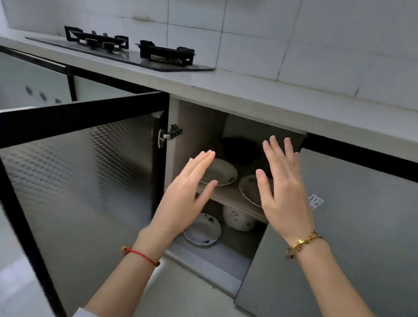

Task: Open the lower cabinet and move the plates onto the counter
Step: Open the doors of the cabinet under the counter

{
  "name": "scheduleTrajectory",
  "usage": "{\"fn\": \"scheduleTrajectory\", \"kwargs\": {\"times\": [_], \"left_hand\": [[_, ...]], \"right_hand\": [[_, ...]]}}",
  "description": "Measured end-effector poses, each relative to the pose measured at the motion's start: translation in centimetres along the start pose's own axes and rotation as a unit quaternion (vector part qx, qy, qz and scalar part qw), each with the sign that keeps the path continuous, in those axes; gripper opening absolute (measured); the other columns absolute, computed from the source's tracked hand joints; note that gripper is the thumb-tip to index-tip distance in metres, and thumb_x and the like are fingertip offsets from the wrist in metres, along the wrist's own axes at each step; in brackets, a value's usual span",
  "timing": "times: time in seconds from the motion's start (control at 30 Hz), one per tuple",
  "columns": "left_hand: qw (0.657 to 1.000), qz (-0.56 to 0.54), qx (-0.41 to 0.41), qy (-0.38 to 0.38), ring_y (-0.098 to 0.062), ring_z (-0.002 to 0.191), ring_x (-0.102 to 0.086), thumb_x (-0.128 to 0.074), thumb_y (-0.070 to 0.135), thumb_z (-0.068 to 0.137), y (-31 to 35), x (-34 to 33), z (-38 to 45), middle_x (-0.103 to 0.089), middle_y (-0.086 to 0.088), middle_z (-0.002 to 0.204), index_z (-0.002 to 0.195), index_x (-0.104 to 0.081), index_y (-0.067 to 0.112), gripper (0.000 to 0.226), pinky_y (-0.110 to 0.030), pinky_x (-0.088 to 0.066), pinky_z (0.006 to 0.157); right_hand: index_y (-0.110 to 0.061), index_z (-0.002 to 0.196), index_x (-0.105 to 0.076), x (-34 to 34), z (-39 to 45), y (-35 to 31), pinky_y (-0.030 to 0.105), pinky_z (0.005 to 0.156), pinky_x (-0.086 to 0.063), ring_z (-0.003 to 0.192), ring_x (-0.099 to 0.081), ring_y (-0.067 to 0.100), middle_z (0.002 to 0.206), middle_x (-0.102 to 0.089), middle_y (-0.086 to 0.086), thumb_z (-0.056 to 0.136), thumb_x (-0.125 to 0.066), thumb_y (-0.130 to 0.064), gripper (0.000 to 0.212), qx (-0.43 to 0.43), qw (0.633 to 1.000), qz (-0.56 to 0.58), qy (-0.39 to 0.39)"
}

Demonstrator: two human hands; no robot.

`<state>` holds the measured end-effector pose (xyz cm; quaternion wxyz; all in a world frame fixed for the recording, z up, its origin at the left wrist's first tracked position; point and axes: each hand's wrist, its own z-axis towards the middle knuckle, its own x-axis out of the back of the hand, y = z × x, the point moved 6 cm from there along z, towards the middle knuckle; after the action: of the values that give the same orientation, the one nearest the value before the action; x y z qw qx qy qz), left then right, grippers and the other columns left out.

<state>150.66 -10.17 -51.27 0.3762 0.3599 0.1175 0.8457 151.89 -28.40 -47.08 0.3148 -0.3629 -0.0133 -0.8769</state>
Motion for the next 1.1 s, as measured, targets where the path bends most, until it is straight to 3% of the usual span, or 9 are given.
{"fn": "scheduleTrajectory", "kwargs": {"times": [0.17, 0.27, 0.43, 0.5, 0.63, 0.77, 0.93, 1.1], "left_hand": [[0.999, 0.006, -0.022, -0.046, 0.026, 0.133, 0.005, -0.051, 0.028, 0.099, 1.1, -4.9, 1.2, -0.025, 0.016, 0.153, 0.151, -0.028, 0.022, 0.057, -0.005, -0.006, 0.113], [0.998, 0.019, -0.035, -0.057, 0.026, 0.130, 0.010, -0.052, 0.029, 0.098, 1.5, -7.5, 1.9, -0.030, 0.012, 0.154, 0.150, -0.029, 0.022, 0.057, -0.009, -0.010, 0.113], [0.995, 0.023, -0.061, -0.079, 0.000, 0.142, -0.019, -0.051, 0.031, 0.099, 2.5, -11.6, 4.3, -0.036, 0.003, 0.153, 0.149, -0.033, 0.018, 0.055, -0.027, -0.019, 0.119], [0.993, 0.020, -0.071, -0.095, -0.007, 0.143, -0.025, -0.048, 0.034, 0.099, 2.9, -13.2, 5.7, -0.037, 0.002, 0.153, 0.149, -0.033, 0.018, 0.054, -0.022, -0.015, 0.119], [0.990, -0.042, -0.040, -0.129, 0.004, 0.138, -0.016, -0.042, 0.042, 0.099, 3.0, -15.6, 7.9, -0.035, 0.005, 0.154, 0.150, -0.030, 0.025, 0.055, -0.015, -0.016, 0.111], [0.975, -0.136, -0.011, -0.175, -0.006, 0.136, -0.039, -0.044, 0.043, 0.099, 3.6, -17.1, 9.3, -0.046, 0.007, 0.147, 0.146, -0.036, 0.024, 0.052, -0.029, -0.044, 0.105], [0.975, -0.162, -0.018, -0.149, -0.006, 0.124, -0.051, -0.049, 0.031, 0.099, 3.9, -17.5, 9.7, -0.058, 0.003, 0.133, 0.136, -0.049, 0.017, 0.040, -0.011, -0.037, 0.102], [0.976, -0.174, -0.053, -0.124, -0.009, 0.122, -0.055, -0.053, 0.022, 0.097, 4.0, -17.1, 9.2, -0.060, 0.000, 0.132, 0.132, -0.053, 0.014, 0.036, -0.027, -0.045, 0.102]], "right_hand": [[-0.017, 0.148, -0.026, 2.1, -1.4, 4.5, 0.030, 0.122, -0.002, 0.149, -0.001, 0.010, 0.158, -0.023, -0.002, 0.100, -0.037, -0.028, 0.051, -0.030, 0.999, -0.043, 0.008], [-0.016, 0.149, -0.024, 2.6, -1.6, 6.4, 0.029, 0.122, -0.002, 0.149, 0.001, 0.010, 0.159, -0.021, -0.003, 0.100, -0.033, -0.032, 0.053, -0.040, 0.997, -0.062, 0.006], [-0.016, 0.150, -0.022, 3.1, -0.7, 8.3, 0.030, 0.122, 0.001, 0.149, -0.001, 0.014, 0.159, -0.018, -0.001, 0.100, -0.032, -0.030, 0.053, -0.026, 0.993, -0.117, 0.014], [-0.014, 0.150, -0.021, 3.2, -0.1, 9.1, 0.033, 0.122, 0.000, 0.149, -0.002, 0.016, 0.160, -0.017, 0.000, 0.101, -0.033, -0.029, 0.053, -0.027, 0.989, -0.147, 0.017], [-0.012, 0.151, -0.017, 3.6, 0.6, 10.2, 0.039, 0.123, -0.005, 0.150, -0.003, 0.019, 0.161, -0.014, 0.002, 0.101, -0.035, -0.025, 0.055, -0.032, 0.983, -0.182, 0.001], [-0.012, 0.151, -0.015, 3.4, 0.7, 10.3, 0.041, 0.122, -0.007, 0.150, -0.002, 0.020, 0.161, -0.010, 0.001, 0.100, -0.036, -0.024, 0.057, -0.046, 0.984, -0.171, -0.025], [-0.012, 0.152, -0.013, 3.2, 0.6, 10.2, 0.041, 0.123, -0.005, 0.150, -0.001, 0.019, 0.161, -0.009, 0.001, 0.101, -0.035, -0.024, 0.056, -0.064, 0.983, -0.174, -0.021], [-0.012, 0.152, -0.010, 3.0, 0.2, 9.7, 0.039, 0.123, -0.003, 0.149, 0.003, 0.016, 0.162, -0.007, 0.001, 0.102, -0.033, -0.027, 0.057, -0.076, 0.978, -0.195, -0.023]]}}
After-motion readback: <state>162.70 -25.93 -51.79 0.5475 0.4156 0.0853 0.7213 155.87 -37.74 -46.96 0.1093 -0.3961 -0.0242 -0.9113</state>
